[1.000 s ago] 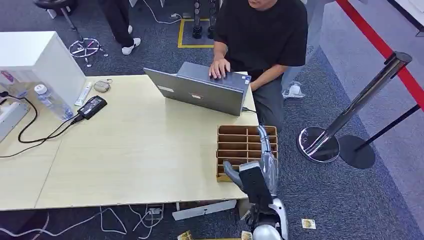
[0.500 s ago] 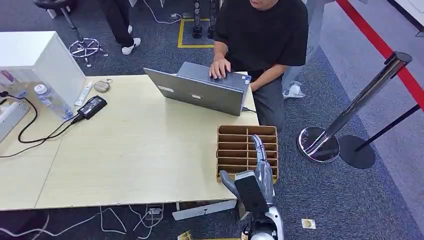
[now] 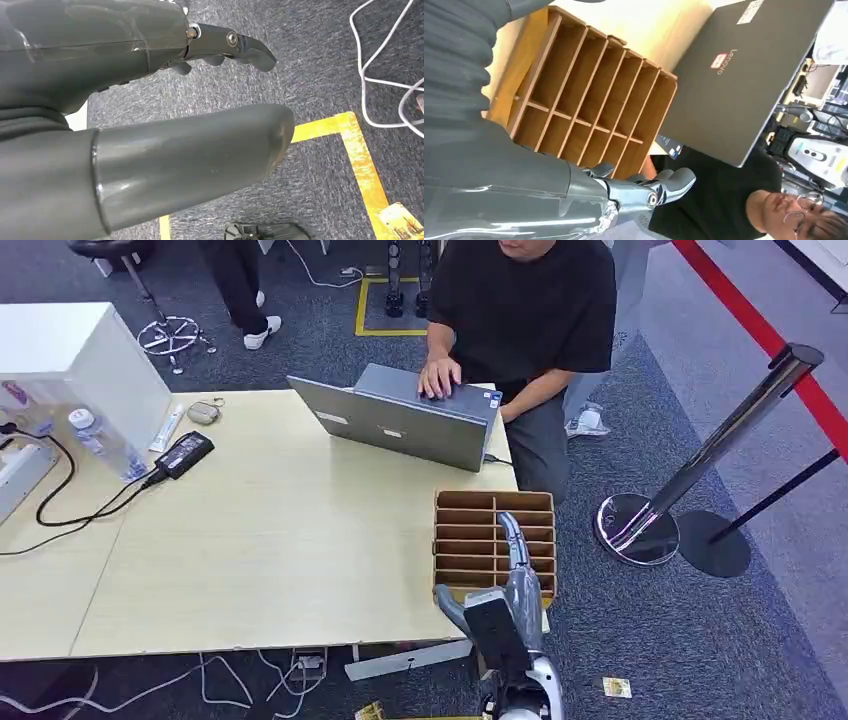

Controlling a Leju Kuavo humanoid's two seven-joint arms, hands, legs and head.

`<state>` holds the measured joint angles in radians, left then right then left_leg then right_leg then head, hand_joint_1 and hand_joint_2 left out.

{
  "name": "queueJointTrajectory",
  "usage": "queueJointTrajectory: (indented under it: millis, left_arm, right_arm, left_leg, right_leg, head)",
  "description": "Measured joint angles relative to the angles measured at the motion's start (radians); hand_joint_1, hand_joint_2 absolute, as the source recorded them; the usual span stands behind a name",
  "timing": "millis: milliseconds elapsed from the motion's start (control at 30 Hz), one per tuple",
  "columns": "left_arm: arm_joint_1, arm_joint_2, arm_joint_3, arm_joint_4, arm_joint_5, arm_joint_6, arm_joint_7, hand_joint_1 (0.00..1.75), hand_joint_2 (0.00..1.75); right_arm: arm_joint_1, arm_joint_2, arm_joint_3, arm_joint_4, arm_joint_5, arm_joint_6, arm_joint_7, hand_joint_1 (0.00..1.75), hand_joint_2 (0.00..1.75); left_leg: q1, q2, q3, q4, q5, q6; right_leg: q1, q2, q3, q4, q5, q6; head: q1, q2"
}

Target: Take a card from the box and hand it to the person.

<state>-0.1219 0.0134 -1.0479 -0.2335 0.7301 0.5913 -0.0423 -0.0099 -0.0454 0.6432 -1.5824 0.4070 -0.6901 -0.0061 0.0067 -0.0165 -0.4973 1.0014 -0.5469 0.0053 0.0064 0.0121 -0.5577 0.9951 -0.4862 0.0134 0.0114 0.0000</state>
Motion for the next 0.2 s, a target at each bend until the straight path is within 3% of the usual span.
queueJointTrajectory:
  millis: [200]
  left_arm:
    - [0.000, 0.000, 0.000, 0.000, 0.000, 0.000, 0.000, 0.00, 0.00]
  right_arm:
    - [0.004, 0.003, 0.000, 0.000, -0.008, 0.000, -0.020, 0.00, 1.75]
  left_leg:
    - [0.000, 0.000, 0.000, 0.000, 0.000, 0.000]
  right_leg:
    - [0.000, 0.000, 0.000, 0.000, 0.000, 0.000]
  head:
    - [0.000, 0.000]
